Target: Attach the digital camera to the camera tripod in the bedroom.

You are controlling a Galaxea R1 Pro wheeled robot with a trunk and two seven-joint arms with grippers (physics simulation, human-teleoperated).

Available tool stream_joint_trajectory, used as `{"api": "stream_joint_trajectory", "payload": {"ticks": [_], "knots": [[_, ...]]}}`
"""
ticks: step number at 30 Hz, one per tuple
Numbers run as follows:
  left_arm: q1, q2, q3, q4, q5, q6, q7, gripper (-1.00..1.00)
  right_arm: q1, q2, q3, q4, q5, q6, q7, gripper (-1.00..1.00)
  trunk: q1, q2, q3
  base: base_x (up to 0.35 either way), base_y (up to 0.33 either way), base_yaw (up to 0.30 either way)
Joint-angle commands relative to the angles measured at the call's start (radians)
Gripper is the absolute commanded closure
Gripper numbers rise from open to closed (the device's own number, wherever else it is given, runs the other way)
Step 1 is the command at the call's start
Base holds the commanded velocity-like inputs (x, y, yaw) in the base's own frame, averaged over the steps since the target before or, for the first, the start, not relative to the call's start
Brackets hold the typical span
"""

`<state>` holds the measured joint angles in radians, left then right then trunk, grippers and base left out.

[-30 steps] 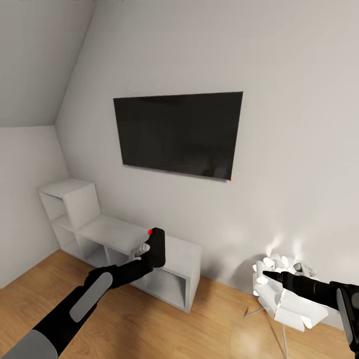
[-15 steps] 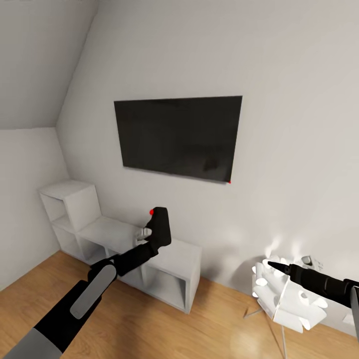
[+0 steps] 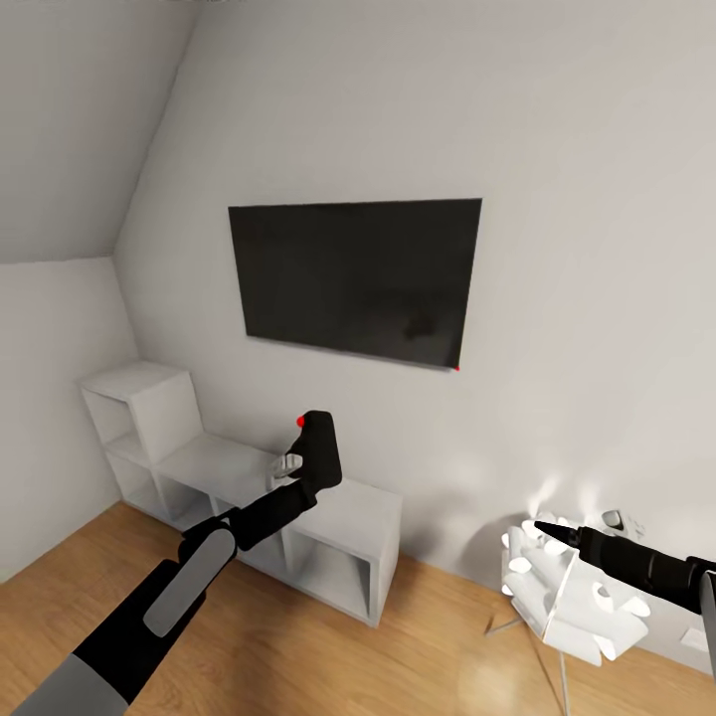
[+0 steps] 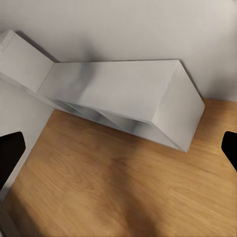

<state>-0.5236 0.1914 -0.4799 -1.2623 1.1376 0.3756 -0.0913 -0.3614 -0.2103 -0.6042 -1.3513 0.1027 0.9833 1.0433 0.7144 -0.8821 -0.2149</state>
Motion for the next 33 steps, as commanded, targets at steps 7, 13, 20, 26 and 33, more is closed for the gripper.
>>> {"api": "stream_joint_trajectory", "payload": {"ticks": [7,13,20,26,33], "knots": [[-0.001,-0.006,-0.002,0.025,0.004,0.004,-0.001,1.0,-0.001,0.0,-0.002,-0.001,0.012,0.003,0.01,-1.0,-0.027,0.048,0.021,0.0,0.0,0.0],[-0.001,-0.045,0.002,0.075,0.001,0.005,0.002,1.0,-0.001,0.0,-0.002,-0.002,0.012,0.001,0.011,-1.0,-0.05,0.09,0.039,0.0,0.0,0.0],[-0.001,-0.072,0.002,0.1,-0.002,0.005,0.009,1.0,-0.001,0.001,-0.001,0.011,0.018,-0.003,0.01,-1.0,-0.077,0.139,0.061,0.0,0.0,0.0],[-0.001,-0.073,-0.005,0.171,-0.011,0.007,0.036,1.0,-0.001,-0.001,-0.002,0.118,0.1,-0.02,-0.005,-1.0,-0.1,0.181,0.08,0.0,0.0,0.0],[-0.001,-0.059,-0.012,0.446,-0.012,0.007,0.136,1.0,-0.001,-0.002,-0.004,0.295,0.234,-0.136,-0.017,-1.0,-0.126,0.23,0.102,0.0,0.0,0.0]]}}
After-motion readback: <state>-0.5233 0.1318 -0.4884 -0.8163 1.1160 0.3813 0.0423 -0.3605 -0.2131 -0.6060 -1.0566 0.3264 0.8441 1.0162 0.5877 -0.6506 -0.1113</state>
